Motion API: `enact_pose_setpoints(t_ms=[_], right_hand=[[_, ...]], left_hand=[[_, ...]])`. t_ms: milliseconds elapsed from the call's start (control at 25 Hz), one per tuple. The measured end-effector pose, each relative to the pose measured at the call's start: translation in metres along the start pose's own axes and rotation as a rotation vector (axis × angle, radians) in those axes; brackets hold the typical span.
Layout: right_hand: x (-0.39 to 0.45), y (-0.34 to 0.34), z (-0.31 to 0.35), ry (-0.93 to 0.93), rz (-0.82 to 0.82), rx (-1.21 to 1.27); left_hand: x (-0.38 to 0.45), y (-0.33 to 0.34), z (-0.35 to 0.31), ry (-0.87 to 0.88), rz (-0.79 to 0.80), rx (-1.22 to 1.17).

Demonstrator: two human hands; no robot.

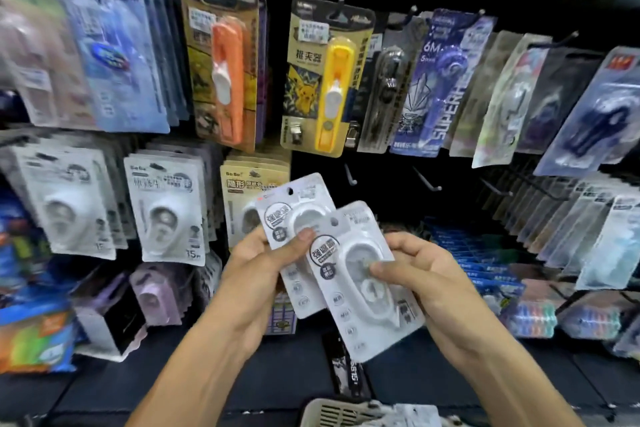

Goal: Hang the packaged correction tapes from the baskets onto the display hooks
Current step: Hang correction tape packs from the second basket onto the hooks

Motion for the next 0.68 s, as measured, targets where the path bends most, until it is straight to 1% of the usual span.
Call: enact_pose_setpoints(t_ms=[40, 120, 200, 280, 360, 560, 600, 680], right_hand=[[0.007, 0.002, 0.004, -0.057, -0.026, 0.023], [0.02, 0.003, 0.008, -0.133, -0.129, 0.111], [0.029, 0.0, 0.009, -0.15, -0.233, 0.148], [0.033, -0.005, 0.008, -0.149, -0.337, 0.039], [0.029, -0.006, 0.005, -0.193, -0.439, -0.084], [0.022, 0.011, 0.0, -0.343, -0.586, -0.323], [0.023, 0.012, 0.001, -0.365, -0.615, -0.345], [0.022, 0.012, 0.0, -0.384, -0.645, -0.307]], left_hand=[[0.004, -0.003, -0.005, 0.028, -0.019, -0.018], [0.01, -0.01, -0.014, 0.089, -0.084, -0.05], [0.016, -0.019, -0.023, 0.146, -0.144, -0.041], [0.02, -0.022, -0.028, 0.183, -0.152, -0.003], [0.022, -0.02, -0.027, 0.181, -0.134, 0.021], [0.022, -0.007, -0.018, 0.13, -0.093, 0.064], [0.022, -0.005, -0.018, 0.125, -0.088, 0.068], [0.02, -0.003, -0.017, 0.115, -0.092, 0.061]])
Point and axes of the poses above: each hand's wrist, its own x-axis towards the middle knuckle, its own y-axis out of the palm, z = x × y, the point moved 3 cm from there along x, towards the middle knuckle, and after that the axes turned 11 degrees about y, right-handed, at the moved point
